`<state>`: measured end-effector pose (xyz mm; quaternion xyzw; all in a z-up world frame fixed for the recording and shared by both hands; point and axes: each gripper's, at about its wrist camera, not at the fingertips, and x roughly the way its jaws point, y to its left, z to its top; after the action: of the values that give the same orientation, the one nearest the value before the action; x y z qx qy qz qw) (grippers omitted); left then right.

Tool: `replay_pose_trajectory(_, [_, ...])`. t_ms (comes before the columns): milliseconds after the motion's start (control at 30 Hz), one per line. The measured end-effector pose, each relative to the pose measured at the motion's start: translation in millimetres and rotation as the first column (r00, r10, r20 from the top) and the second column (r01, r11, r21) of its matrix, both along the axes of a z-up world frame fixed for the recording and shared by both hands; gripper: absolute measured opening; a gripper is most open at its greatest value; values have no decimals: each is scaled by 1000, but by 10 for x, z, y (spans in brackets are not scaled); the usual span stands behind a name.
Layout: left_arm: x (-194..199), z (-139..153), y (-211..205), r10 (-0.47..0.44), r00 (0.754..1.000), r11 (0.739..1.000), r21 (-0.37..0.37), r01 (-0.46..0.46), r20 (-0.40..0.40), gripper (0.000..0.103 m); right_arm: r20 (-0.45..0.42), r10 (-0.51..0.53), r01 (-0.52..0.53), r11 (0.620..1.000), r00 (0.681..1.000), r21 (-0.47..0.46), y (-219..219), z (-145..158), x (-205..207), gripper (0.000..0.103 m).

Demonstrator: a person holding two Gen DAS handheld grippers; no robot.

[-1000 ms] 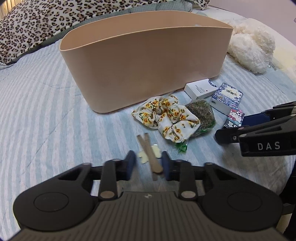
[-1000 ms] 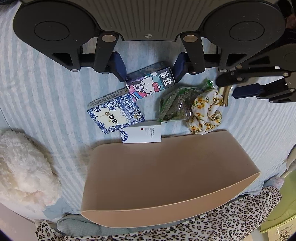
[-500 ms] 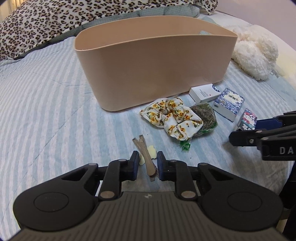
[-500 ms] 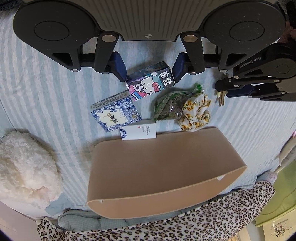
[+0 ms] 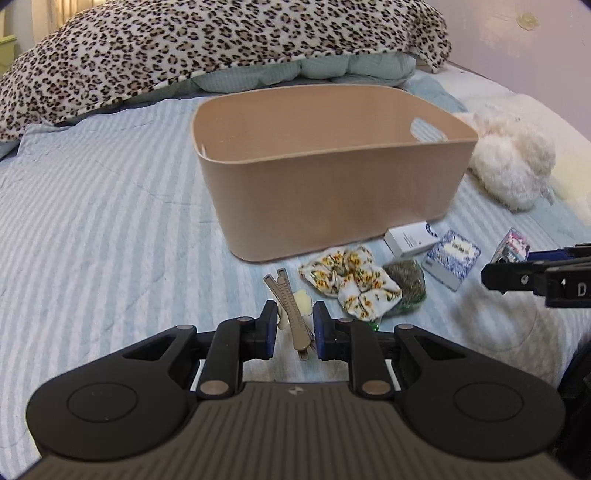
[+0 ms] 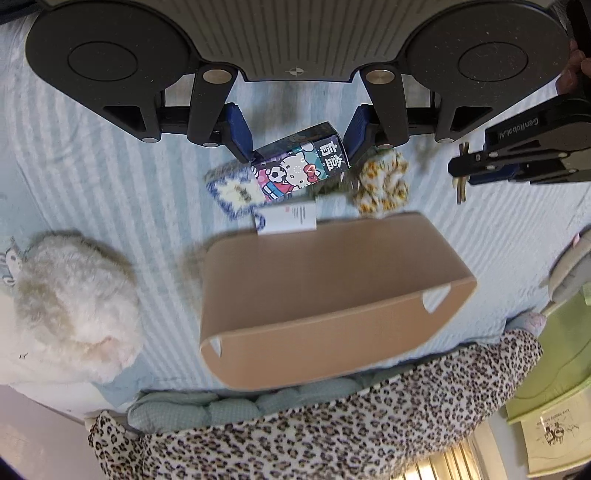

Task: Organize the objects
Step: 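Lift both held items and carry them over the basket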

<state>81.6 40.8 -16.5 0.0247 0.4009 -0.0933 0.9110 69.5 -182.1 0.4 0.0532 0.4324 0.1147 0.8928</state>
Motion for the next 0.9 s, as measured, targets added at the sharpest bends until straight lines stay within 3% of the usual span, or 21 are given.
replay_pose_trajectory(267, [65, 355, 31, 5, 997, 1000, -22, -3, 82, 22, 100, -9, 7, 1000, 995, 20, -82, 342, 129, 51])
replay_pose_trajectory(633, [556, 723, -147, -37, 978, 999, 40, 30, 204, 22, 198, -50, 40, 998, 979, 52, -97, 689, 634, 51])
replay_pose_trajectory(800, [876, 732, -263, -55, 977, 996, 82, 38, 207, 22, 224, -43, 36, 999, 974, 33, -39, 745, 915, 51])
replay_pose_trajectory(900, [1079, 654, -307, -37, 985, 997, 74, 24, 170, 22, 225, -31, 26, 999, 974, 22, 28, 734, 1092, 51])
